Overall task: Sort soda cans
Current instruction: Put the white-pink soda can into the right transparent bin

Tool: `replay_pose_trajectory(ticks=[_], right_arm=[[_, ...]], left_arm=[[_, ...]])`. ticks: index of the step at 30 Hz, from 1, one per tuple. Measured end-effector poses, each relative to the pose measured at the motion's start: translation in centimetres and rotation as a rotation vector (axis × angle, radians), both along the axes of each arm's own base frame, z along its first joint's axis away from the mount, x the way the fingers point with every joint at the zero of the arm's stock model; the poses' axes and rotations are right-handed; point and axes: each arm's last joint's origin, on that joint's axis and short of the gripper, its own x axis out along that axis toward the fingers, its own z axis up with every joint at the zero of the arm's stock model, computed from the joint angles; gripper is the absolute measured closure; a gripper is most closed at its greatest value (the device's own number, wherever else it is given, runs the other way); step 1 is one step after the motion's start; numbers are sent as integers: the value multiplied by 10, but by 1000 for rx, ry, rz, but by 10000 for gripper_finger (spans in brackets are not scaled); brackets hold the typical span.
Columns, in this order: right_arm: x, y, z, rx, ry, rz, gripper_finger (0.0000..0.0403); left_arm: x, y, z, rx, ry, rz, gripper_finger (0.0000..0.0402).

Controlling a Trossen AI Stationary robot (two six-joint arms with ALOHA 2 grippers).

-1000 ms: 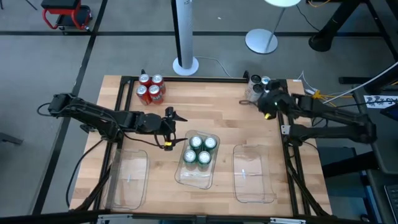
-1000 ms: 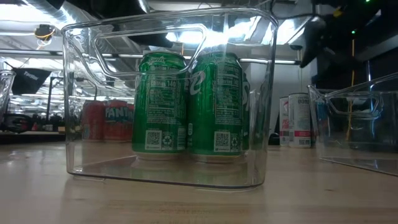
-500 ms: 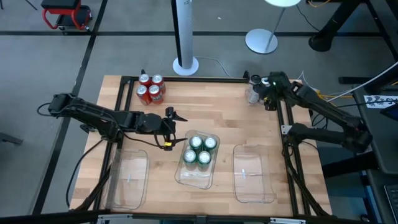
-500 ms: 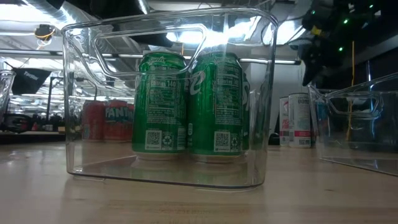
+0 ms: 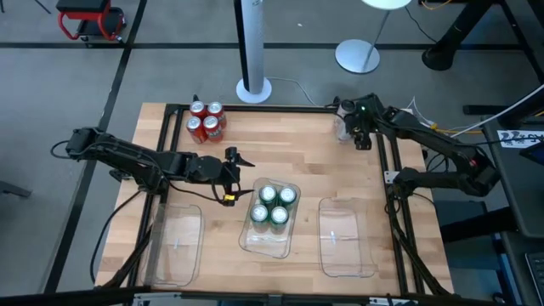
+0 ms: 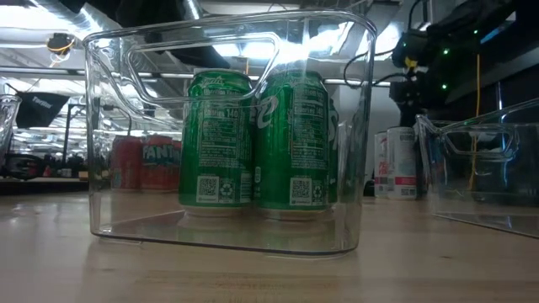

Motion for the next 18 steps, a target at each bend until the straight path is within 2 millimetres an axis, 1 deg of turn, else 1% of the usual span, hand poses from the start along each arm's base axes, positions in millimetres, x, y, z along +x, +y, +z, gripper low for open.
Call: replay_pose_trajectory(ticks=[3,10,18], right_arm=[[2,1,1,31,-47,38,27],[4,2,1,59,-84,101,27],[5,0,2,37,-98,99,27]], left_arm=[[0,0,0,-5,-2,3,31],[0,0,0,-7,-5,3,31],[0,0,0,-10,-5,5,31]])
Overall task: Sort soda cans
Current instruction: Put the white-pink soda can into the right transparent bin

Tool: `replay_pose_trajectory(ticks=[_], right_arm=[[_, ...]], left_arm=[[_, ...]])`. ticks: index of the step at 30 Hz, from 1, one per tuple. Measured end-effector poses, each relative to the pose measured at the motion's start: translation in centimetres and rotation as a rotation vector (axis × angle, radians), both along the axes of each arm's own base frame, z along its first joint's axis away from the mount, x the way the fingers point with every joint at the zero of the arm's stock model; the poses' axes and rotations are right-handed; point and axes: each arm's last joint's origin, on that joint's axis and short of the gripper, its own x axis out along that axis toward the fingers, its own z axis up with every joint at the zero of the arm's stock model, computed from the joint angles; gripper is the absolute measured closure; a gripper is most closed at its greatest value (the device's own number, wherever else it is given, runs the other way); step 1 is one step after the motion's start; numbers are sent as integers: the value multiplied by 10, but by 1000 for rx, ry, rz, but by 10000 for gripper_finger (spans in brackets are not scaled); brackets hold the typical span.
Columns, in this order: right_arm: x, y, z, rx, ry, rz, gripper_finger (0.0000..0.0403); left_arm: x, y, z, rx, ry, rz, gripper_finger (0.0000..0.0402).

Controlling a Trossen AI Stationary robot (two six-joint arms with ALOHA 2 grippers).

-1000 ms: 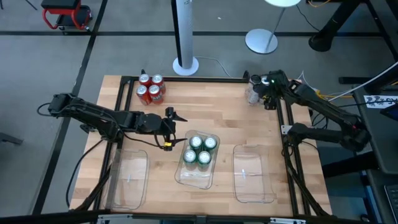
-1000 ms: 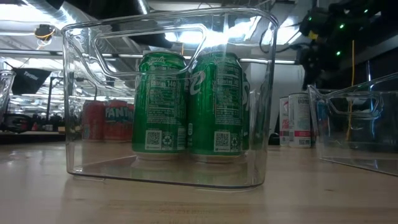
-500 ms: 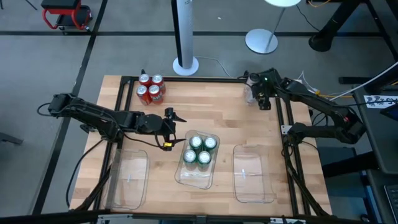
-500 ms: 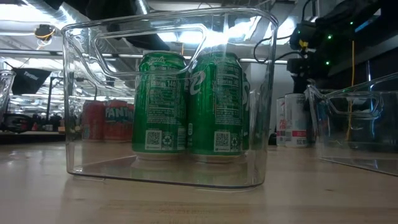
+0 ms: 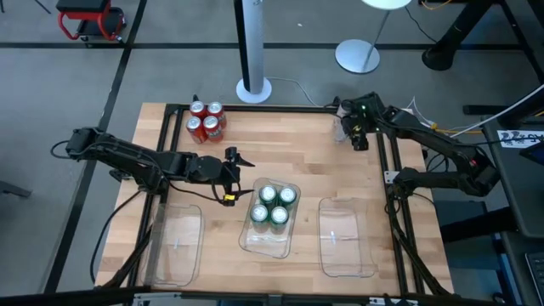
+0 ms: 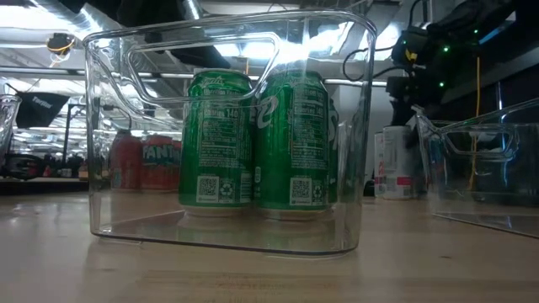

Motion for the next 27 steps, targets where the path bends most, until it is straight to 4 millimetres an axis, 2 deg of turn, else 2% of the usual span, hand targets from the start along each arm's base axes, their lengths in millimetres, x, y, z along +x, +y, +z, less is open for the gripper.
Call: replay_pose_trajectory(ticks=[4,9,27], right_arm=[[5,-3,-1,13,-41,24,27],[10,-9,-11,34,-5,11,27],[23,-19,-19,60,-76,62,27]], left_arm=[[0,0,0,0,0,0,31],[0,0,0,0,2,0,31],[0,0,0,-6,1,3,31]])
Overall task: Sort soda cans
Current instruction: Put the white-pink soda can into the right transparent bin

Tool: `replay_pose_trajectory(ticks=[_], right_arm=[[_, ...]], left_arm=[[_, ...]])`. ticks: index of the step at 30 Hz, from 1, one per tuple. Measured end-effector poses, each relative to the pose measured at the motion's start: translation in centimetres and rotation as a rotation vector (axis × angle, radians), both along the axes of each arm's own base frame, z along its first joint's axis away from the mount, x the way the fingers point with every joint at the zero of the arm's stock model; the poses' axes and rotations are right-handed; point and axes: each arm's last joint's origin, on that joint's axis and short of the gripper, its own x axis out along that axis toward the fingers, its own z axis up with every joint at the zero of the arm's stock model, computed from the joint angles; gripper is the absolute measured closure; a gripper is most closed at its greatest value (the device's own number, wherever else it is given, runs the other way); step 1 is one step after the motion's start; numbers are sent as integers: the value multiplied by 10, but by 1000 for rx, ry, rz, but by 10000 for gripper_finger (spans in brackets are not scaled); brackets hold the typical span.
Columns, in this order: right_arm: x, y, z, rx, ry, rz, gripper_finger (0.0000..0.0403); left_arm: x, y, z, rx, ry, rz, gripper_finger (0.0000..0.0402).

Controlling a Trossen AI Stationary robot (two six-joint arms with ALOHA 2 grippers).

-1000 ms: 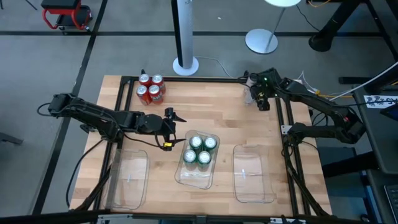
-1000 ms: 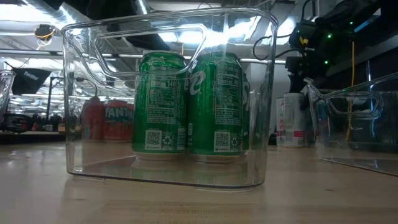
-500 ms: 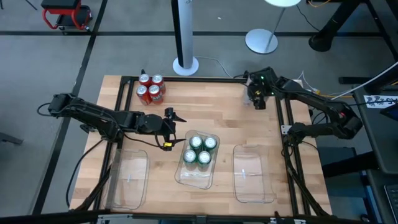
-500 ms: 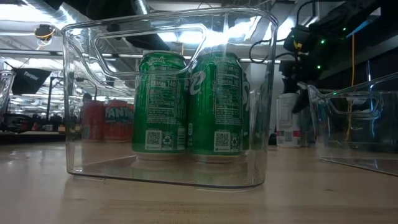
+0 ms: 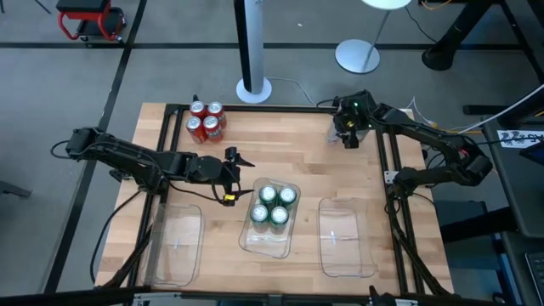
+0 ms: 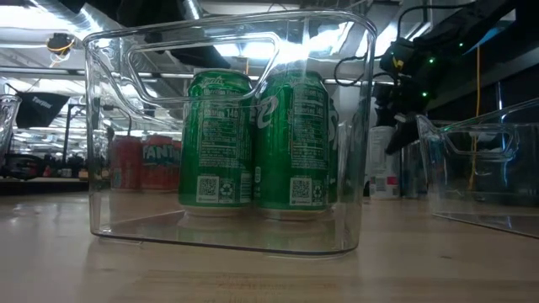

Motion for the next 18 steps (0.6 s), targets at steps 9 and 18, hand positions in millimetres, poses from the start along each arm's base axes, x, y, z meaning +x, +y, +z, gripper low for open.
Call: replay_pose_trajectory(ticks=[9,18], right_arm=[[-1,2,-5,32,27,12,27],[6,-4,-12,47,3,35,27]], left_arm=[[0,0,0,0,0,0,31],[0,0,0,0,0,0,31]])
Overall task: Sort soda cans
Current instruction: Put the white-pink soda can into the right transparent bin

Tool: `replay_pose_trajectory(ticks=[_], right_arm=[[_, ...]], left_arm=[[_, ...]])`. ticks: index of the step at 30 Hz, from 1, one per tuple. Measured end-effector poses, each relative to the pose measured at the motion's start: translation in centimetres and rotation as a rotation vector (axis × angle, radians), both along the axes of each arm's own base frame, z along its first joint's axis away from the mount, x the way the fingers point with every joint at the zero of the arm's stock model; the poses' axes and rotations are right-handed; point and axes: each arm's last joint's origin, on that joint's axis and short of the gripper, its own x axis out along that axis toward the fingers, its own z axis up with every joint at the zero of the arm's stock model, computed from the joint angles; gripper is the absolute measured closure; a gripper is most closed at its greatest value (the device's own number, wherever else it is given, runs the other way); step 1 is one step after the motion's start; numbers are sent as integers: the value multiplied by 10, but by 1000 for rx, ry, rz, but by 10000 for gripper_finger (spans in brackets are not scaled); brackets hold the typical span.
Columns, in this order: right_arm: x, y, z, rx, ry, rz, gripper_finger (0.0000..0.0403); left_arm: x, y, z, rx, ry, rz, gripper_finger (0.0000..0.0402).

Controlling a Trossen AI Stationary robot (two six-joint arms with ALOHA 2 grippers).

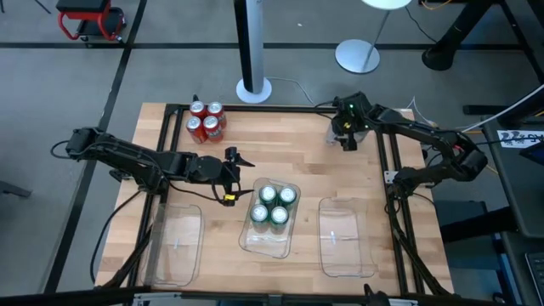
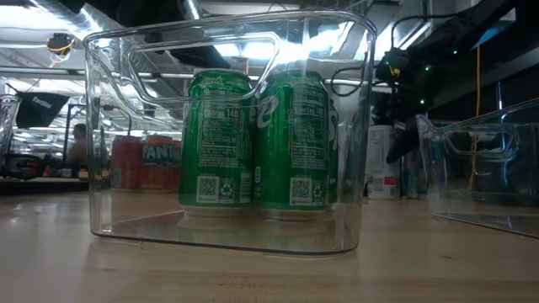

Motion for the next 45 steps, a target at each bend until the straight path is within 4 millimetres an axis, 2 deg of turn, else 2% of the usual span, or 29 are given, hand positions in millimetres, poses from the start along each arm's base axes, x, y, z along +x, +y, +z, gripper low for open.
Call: replay_pose_trajectory(ticks=[8,24,29,45], right_arm=[[6,-5,-5,11,-39,27,27],[6,-4,-5,24,-37,28,27],[5,-4,-5,26,-32,31,11],[13,-7,2,-2,-156,83,15]], left_arm=[[0,0,0,0,1,0,31],[0,0,0,0,1,0,31],[0,0,0,0,1,0,31],[0,0,0,0,0,0,31]])
